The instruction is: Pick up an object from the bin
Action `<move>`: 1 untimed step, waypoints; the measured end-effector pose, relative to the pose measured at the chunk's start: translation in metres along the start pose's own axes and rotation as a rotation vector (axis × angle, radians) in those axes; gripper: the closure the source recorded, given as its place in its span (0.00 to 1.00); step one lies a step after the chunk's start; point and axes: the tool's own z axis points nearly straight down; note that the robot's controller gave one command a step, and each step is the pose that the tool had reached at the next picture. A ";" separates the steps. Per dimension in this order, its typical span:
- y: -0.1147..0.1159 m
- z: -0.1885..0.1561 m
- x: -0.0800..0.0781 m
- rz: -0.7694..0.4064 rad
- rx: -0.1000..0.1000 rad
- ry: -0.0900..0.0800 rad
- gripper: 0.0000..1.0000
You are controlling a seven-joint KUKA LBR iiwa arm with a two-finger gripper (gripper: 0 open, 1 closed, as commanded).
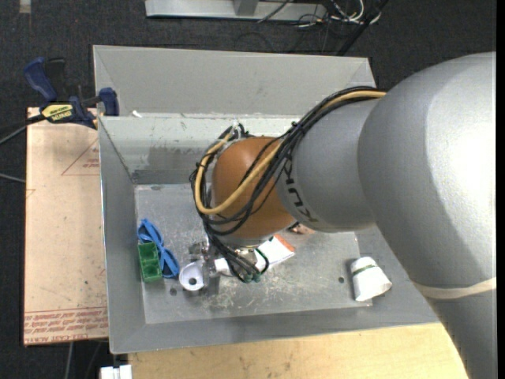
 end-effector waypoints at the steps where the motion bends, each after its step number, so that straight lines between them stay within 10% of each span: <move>1: 0.000 0.000 0.000 0.000 0.000 0.000 1.00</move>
Offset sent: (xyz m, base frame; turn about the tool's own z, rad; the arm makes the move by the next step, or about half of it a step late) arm 0.0127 0.0012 0.1776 -0.0442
